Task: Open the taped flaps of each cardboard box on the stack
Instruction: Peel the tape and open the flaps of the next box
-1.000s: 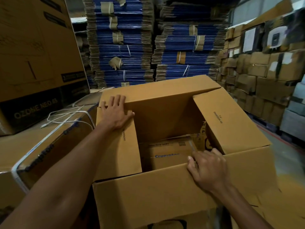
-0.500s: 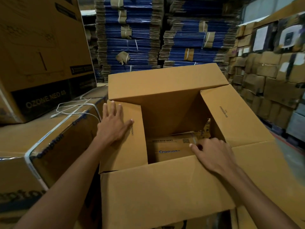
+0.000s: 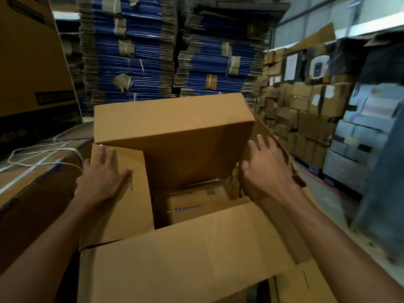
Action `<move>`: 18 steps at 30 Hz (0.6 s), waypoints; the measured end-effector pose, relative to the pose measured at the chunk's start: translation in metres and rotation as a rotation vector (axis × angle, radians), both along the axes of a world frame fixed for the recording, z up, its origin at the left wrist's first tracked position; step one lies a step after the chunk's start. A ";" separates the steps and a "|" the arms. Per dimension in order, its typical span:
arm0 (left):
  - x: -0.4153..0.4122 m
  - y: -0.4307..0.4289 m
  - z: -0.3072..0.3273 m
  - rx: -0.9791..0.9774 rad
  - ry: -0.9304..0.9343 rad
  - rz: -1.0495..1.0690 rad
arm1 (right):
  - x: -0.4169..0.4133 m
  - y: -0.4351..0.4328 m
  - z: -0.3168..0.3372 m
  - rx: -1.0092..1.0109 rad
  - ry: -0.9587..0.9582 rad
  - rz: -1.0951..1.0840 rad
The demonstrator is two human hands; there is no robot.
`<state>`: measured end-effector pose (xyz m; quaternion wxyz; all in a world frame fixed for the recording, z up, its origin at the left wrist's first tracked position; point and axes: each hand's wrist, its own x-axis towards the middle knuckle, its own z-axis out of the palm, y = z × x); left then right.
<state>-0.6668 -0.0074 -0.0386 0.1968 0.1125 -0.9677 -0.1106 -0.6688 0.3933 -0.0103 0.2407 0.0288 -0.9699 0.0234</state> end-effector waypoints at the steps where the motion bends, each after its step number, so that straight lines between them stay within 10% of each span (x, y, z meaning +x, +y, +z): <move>1: 0.000 0.000 0.000 -0.002 -0.001 -0.001 | -0.005 0.014 0.002 0.004 -0.003 -0.044; 18: -0.020 0.000 -0.007 -0.052 -0.066 0.011 | -0.039 0.087 -0.052 -0.156 -0.246 -0.102</move>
